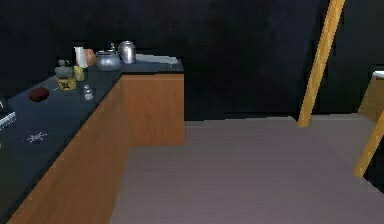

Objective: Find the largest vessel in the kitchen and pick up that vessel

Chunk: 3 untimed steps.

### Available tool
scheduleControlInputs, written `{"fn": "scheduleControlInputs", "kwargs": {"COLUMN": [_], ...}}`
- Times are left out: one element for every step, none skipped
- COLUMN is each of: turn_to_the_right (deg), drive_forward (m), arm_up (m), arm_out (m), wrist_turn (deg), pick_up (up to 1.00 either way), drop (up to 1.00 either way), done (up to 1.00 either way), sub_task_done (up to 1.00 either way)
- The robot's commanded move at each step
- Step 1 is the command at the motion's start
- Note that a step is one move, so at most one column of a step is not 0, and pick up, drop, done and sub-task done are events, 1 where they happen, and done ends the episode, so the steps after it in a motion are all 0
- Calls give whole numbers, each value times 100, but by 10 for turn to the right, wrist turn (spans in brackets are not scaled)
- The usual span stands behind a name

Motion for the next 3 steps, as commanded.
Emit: {"fn": "scheduleControlInputs", "kwargs": {"turn_to_the_right": [-30,0,-30], "drive_forward": [0,100,0], "arm_up": [0,0,0], "arm_out": [0,0,0], "wrist_turn": [0,0,0], "pick_up": [0,0,0], "drop": [0,0,0], "done": [0,0,0], "sub_task_done": [0,0,0]}}
